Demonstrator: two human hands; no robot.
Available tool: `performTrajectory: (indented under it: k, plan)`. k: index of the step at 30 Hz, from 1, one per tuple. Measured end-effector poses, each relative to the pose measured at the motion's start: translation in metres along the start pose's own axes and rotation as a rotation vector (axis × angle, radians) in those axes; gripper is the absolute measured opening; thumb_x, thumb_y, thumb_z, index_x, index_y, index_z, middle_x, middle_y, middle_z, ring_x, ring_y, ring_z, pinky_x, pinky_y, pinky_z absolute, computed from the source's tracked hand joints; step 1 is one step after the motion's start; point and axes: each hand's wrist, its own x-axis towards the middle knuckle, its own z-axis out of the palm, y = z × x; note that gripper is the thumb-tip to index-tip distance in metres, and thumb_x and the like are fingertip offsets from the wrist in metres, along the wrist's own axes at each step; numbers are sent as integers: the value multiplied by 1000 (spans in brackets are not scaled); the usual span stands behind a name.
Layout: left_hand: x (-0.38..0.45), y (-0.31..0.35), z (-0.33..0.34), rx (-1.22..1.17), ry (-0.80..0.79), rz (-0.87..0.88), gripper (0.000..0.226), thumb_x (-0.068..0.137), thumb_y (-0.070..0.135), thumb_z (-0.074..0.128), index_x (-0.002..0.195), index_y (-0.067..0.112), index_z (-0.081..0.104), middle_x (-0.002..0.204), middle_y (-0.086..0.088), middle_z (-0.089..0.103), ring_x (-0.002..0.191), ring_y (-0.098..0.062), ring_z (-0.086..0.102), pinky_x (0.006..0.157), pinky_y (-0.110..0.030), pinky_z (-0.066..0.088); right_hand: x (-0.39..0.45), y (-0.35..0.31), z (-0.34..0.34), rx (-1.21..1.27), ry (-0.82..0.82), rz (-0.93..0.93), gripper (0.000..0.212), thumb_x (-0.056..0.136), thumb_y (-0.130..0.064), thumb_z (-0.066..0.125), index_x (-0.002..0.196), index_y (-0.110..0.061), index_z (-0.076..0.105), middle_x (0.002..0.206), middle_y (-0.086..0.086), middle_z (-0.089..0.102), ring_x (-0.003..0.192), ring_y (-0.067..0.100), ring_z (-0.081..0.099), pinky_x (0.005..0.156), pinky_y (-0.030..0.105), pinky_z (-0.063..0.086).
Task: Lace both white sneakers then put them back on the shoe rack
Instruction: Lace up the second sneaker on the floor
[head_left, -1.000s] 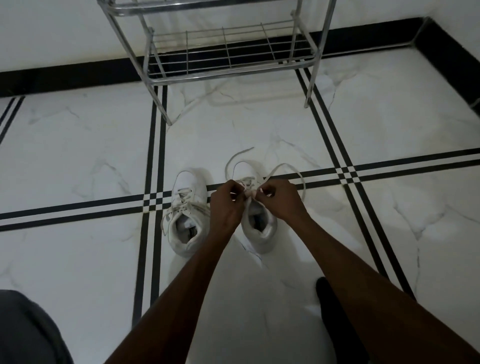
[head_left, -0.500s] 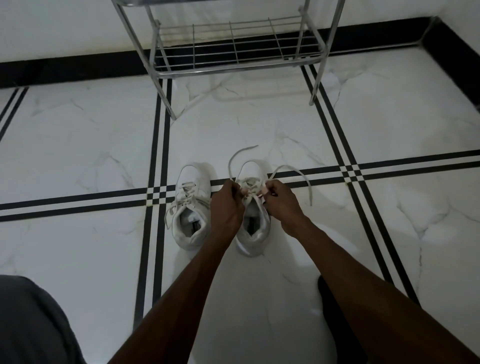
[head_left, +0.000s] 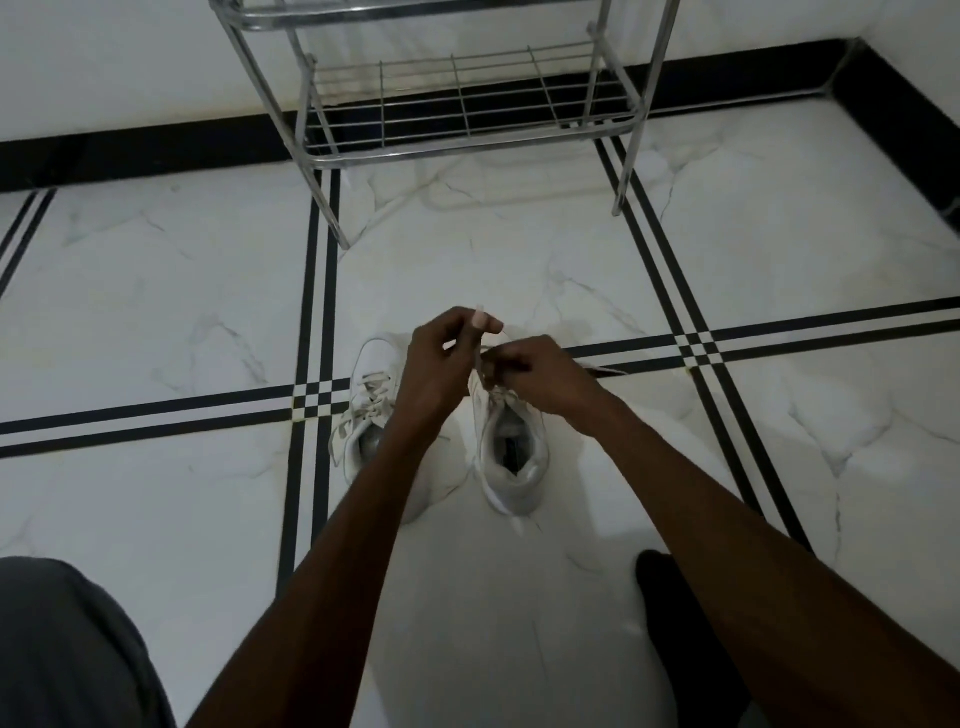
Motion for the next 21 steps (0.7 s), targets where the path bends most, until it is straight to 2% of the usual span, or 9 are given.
performTrajectory:
  k: [2, 4, 6, 7, 10, 14, 16, 18, 21]
  plan:
    - [4, 6, -2, 68, -51, 45, 35, 105, 35, 51, 98, 11, 75, 96, -7, 77, 92, -31, 71, 79, -41, 59, -2, -9, -6, -174, -230, -33, 20, 98, -12, 57, 105, -7, 75, 101, -1, 73, 99, 19, 68, 89, 34, 53]
    - [3, 2, -4, 73, -134, 16, 39, 107, 37, 47, 98, 9, 71, 93, -13, 75, 91, -34, 71, 83, -53, 59, -2, -12, -14, -161, -244, -78, 26, 98, -26, 62, 102, -2, 72, 97, 13, 72, 88, 19, 65, 81, 34, 51]
    - [-2, -2, -2, 56, -180, -57, 45, 108, 43, 40, 100, 9, 67, 92, -21, 71, 90, -35, 70, 87, -54, 57, -3, -12, -22, -184, -189, -112, 42, 94, -39, 64, 91, 2, 71, 87, 25, 66, 70, 18, 56, 71, 33, 44]
    - [-5, -5, 0, 42, -196, -90, 47, 108, 45, 37, 100, 9, 66, 92, -21, 70, 89, -33, 70, 87, -48, 58, -2, -12, -25, -223, -175, -112, 45, 93, -43, 64, 86, 0, 71, 82, 22, 68, 66, 18, 54, 68, 34, 43]
    - [-8, -10, 7, -27, -203, -142, 43, 109, 37, 39, 97, 4, 63, 85, -8, 70, 76, -6, 70, 71, -16, 54, 0, -12, -38, -289, -188, -114, 39, 94, -42, 65, 61, -21, 64, 55, -15, 61, 53, 3, 51, 62, 27, 40]
    - [-3, -13, 15, -48, -127, -195, 33, 106, 34, 49, 94, 6, 62, 81, -1, 67, 67, 5, 63, 63, -9, 47, 1, -10, -43, -276, -156, -78, 51, 93, -32, 68, 44, -32, 56, 43, -14, 46, 46, 3, 39, 56, 22, 32]
    - [-4, -15, 20, -37, -97, -200, 36, 106, 32, 50, 96, -1, 62, 81, 0, 65, 63, 9, 60, 62, -7, 47, 2, -8, -41, -316, -109, -109, 39, 87, -26, 73, 49, -25, 64, 49, -11, 52, 47, 3, 44, 54, 25, 36]
    - [-4, -21, 22, -25, -54, -219, 39, 105, 32, 52, 103, -5, 63, 85, -1, 68, 66, 8, 62, 62, -6, 47, 5, -8, -39, -374, -56, -138, 13, 79, -21, 80, 68, -14, 77, 62, -2, 67, 54, 9, 58, 55, 32, 48]
    - [-5, -22, 21, 10, -4, -234, 38, 103, 35, 54, 106, 0, 67, 88, 0, 73, 69, 5, 65, 64, -9, 49, 11, -5, -37, -417, 116, -185, 10, 71, -20, 86, 79, -16, 82, 72, 4, 76, 64, 16, 69, 66, 36, 61]
